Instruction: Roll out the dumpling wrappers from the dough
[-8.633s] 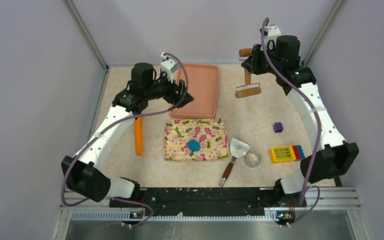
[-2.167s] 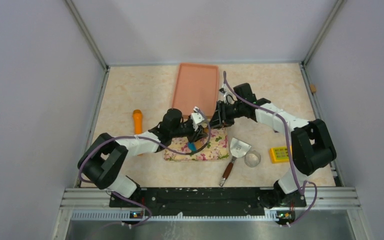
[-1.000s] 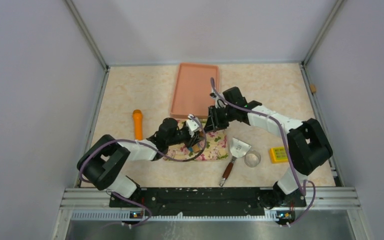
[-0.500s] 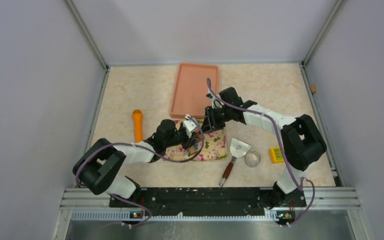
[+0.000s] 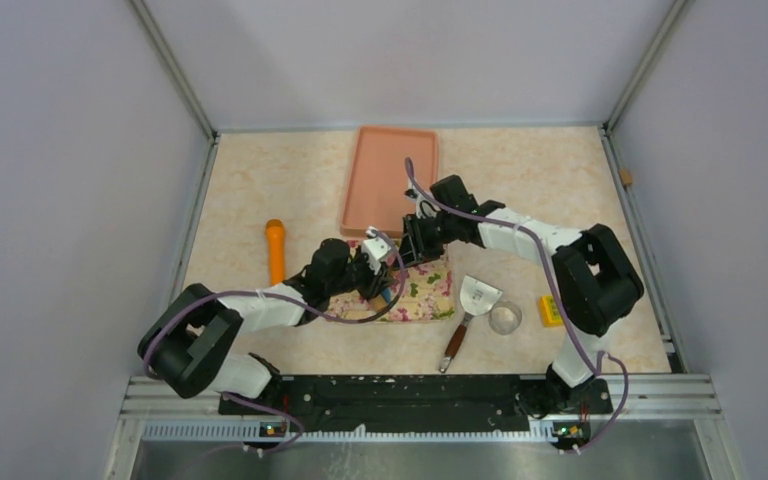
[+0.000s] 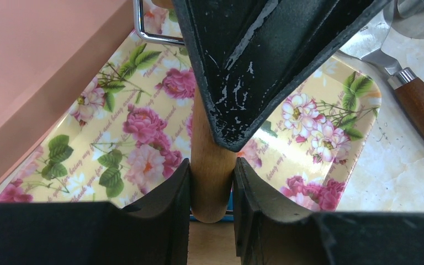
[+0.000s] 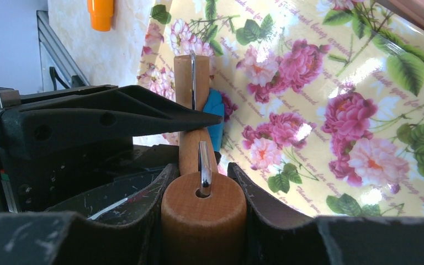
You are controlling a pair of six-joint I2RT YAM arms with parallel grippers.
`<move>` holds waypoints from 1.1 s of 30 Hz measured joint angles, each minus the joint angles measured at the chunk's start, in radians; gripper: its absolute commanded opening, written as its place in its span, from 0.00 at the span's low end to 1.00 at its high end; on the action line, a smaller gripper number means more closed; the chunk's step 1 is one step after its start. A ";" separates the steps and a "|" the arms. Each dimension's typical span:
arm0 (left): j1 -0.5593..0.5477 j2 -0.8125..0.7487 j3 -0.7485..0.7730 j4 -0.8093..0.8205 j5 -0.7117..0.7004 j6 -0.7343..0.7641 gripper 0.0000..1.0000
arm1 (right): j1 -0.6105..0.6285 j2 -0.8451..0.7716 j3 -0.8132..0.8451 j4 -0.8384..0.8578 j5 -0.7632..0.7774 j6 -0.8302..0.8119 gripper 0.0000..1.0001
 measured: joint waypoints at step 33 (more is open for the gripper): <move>0.009 -0.170 0.145 -0.398 -0.074 0.062 0.00 | 0.027 0.036 0.196 -0.126 -0.052 -0.141 0.00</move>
